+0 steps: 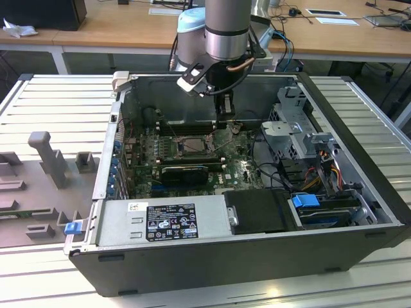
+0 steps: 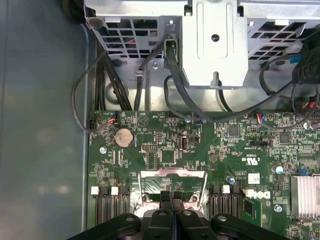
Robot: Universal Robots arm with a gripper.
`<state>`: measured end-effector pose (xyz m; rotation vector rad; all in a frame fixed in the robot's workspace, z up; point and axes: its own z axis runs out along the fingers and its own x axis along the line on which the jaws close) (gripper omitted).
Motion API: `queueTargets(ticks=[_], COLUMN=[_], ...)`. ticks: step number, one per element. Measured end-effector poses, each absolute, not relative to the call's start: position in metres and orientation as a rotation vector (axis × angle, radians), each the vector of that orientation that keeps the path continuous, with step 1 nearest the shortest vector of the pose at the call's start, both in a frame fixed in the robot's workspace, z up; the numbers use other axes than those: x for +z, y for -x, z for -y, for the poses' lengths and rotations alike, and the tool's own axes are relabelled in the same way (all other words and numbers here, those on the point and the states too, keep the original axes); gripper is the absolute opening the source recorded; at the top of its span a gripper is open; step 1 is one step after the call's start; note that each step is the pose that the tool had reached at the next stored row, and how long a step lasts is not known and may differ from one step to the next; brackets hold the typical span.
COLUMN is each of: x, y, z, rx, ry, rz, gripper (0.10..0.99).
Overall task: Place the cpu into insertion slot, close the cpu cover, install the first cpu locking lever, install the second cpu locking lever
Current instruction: 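Close the cpu cover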
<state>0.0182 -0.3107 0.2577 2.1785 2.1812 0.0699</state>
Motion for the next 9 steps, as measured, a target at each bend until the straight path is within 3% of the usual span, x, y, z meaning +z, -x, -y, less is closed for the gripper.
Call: queueTargets(ticks=[9], x=[0.2577], y=[-0.0266], z=[0.3107], rx=[0.070], ry=[-2.179], rz=[-2.181], gripper=[0.106])
